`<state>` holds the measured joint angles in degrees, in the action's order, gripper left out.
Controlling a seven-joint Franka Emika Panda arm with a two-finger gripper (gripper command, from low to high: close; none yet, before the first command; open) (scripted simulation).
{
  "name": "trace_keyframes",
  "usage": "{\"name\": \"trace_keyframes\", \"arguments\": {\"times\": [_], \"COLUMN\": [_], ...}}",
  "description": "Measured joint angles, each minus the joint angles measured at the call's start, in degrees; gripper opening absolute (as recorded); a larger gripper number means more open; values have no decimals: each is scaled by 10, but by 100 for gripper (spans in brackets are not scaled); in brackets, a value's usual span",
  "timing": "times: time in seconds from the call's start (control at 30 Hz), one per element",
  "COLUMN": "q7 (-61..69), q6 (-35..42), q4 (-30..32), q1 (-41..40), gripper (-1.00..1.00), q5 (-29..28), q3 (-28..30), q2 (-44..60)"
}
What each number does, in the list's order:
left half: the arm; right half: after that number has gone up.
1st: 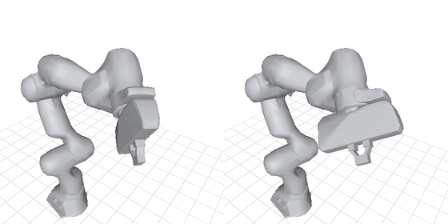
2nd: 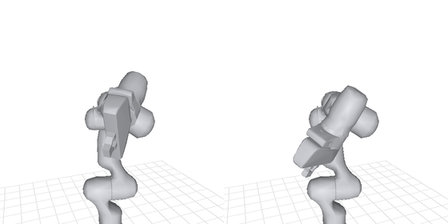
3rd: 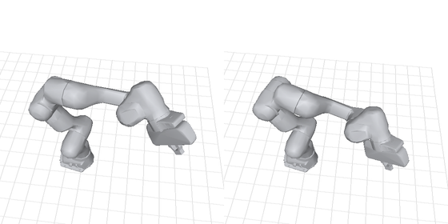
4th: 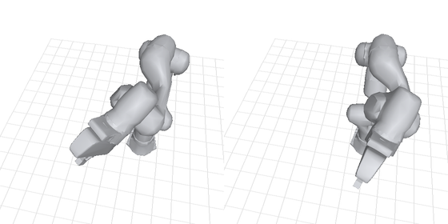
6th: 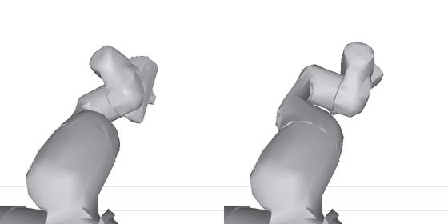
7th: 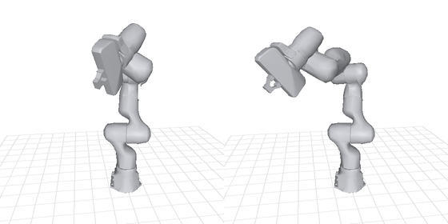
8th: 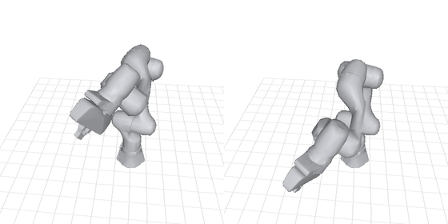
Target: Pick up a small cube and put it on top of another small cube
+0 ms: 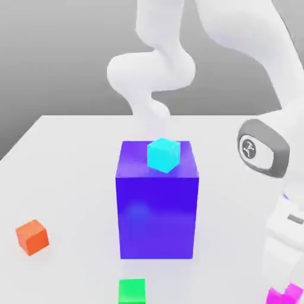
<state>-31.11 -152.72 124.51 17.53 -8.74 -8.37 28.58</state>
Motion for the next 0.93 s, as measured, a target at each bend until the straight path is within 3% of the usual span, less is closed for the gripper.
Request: {"name": "trace_keyframes", "arguments": {"times": [0.03,0.07,0.27,0.43,0.7,0.83,0.87,0.93], "q7": [-3,-6,-7,7,8,14,15,15], "q6": [-15,-27,-33,24,39,-20,-30,-30], "q4": [-5,-8,-10,8,103,121,122,122], "q1": [4,7,9,-5,-124,-175,-179,-179], "gripper": [0,-100,-100,-100,-100,-100,100,100], "q5": [-5,-9,-11,10,78,110,112,112], "q3": [5,9,11,-5,81,113,114,114], "q2": [21,37,45,-31,-144,-104,-95,-95]}}
